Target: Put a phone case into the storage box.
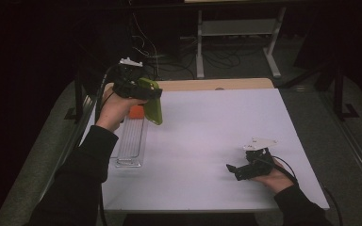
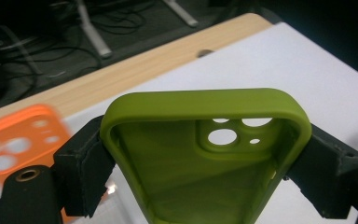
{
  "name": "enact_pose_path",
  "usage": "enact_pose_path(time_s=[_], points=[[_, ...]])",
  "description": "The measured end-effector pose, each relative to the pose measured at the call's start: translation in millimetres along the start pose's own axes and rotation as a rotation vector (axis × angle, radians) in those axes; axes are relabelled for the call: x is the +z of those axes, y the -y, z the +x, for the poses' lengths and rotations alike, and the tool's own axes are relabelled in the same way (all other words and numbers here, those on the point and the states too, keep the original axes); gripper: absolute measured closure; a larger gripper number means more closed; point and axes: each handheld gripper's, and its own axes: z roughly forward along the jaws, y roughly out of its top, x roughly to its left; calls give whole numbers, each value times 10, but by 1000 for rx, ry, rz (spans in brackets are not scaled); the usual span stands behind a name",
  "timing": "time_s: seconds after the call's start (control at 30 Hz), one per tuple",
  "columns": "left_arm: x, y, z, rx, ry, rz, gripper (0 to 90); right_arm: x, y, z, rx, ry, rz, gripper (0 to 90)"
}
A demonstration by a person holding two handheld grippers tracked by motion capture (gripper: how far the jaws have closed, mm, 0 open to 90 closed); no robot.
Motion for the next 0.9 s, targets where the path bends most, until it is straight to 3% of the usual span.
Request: enact_pose_path(time_s=[0.43, 0.53, 0.9], points=[[-8, -47, 410, -79, -156, 13, 148, -3, -3, 6, 10, 5, -8, 1], [33, -40, 469, -95, -190, 19, 148, -8, -2, -6, -7, 6, -9, 1], [294, 75, 651, -152, -293, 64, 147, -10, -2, 8, 0, 0, -7, 1]])
